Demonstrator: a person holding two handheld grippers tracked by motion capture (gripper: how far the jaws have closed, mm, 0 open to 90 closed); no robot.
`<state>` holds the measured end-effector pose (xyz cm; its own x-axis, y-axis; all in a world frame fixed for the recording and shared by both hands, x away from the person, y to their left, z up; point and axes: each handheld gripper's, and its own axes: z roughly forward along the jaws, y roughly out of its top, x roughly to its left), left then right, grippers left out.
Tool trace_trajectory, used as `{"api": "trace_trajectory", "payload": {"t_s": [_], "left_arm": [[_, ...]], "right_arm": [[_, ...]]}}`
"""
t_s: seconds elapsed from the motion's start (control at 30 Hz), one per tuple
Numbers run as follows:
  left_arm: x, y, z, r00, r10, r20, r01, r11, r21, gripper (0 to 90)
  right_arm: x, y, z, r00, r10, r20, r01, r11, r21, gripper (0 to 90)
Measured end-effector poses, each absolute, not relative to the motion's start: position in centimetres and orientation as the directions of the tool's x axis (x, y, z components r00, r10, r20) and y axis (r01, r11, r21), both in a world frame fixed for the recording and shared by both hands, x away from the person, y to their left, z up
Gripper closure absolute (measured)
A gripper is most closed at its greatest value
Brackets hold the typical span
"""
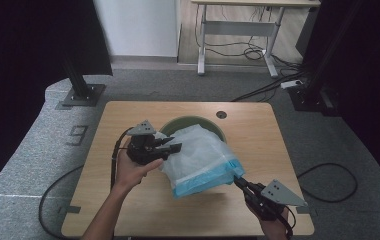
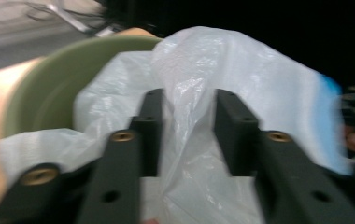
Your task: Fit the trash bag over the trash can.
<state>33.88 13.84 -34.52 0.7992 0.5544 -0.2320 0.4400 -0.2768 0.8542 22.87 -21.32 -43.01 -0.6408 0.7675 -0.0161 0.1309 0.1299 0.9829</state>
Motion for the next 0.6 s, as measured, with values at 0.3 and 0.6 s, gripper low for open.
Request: {"api": "trace_trajectory", "payload": {"t_s": [0.3, 0.6], "left_arm": [[35.0, 15.0, -34.4, 0.759, 0.607, -0.237, 0.417, -0.173, 0.892, 89.6], [34.9, 18.5, -34.0, 0.726, 0.628, -0.280, 0.395, -0.048, 0.917, 89.7]], "right_arm": [[23.0, -21.2, -42.9, -0.638, 0.769, -0.051, 0.124, 0.168, 0.978, 88.9], [23.5, -21.7, -42.8, -0.614, 0.788, -0.051, 0.129, 0.164, 0.978, 88.9]]}}
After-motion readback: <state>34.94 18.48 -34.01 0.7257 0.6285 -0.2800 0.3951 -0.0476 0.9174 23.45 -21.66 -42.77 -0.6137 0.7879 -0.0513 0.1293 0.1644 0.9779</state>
